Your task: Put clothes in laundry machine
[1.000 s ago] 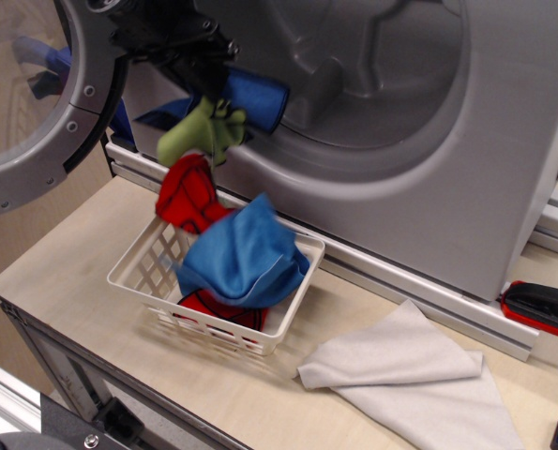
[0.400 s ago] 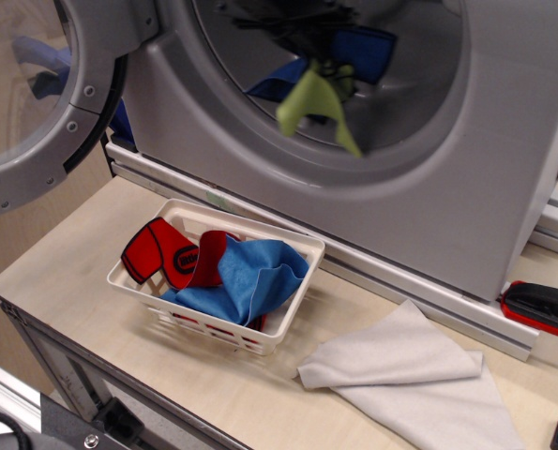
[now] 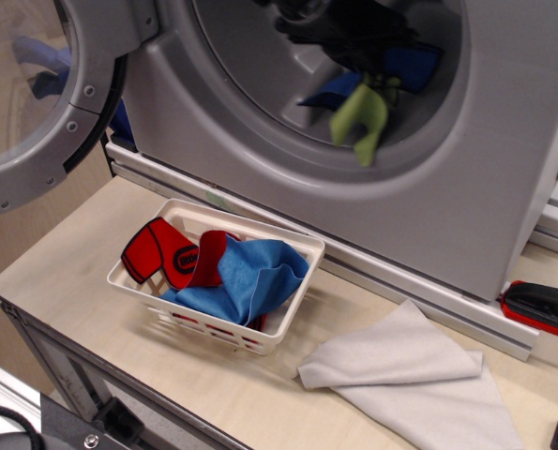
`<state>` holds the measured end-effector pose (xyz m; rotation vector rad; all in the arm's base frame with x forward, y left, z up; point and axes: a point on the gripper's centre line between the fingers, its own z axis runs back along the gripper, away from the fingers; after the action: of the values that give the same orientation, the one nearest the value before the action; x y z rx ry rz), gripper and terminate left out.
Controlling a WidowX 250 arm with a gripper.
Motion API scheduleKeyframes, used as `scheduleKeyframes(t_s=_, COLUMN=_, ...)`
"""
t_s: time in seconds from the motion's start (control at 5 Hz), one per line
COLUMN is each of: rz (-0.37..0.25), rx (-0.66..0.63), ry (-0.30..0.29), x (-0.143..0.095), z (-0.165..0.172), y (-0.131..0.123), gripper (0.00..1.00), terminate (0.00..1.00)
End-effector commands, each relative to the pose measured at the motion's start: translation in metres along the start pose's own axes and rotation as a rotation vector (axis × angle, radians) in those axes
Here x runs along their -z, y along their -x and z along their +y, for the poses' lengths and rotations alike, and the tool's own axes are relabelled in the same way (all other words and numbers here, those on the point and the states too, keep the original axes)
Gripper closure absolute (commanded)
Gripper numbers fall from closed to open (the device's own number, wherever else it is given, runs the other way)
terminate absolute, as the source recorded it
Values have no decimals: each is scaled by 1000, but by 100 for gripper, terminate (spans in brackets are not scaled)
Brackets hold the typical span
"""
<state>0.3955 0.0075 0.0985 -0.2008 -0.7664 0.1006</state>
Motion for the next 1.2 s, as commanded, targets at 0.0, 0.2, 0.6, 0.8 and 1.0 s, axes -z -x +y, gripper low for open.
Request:
scheduleKeyframes(t_s=0.0, rz=-89, rx=-18, ry=-4, x=-4, z=0, y=-35, gripper=100, terminate=0)
scheduleKeyframes(t_s=0.2, rz=-43, rx=-31, ry=-31, x=-10, z=9, y=-34, gripper=0, terminate=0)
scheduleKeyframes(t_s=0.6, rz=36, rx=-31, ry=-94, x=-30, z=39, y=-22, gripper=0, terminate=0)
scheduleKeyframes(t_s=0.8, rz=75, rx=-24, ry=-122, x=-45, z=53, y=-20, gripper=0, terminate=0)
scheduleKeyframes(t_s=1.0, rz=128, rx=-14, ry=-156, x=-55, z=65, y=-16, gripper=0, terminate=0)
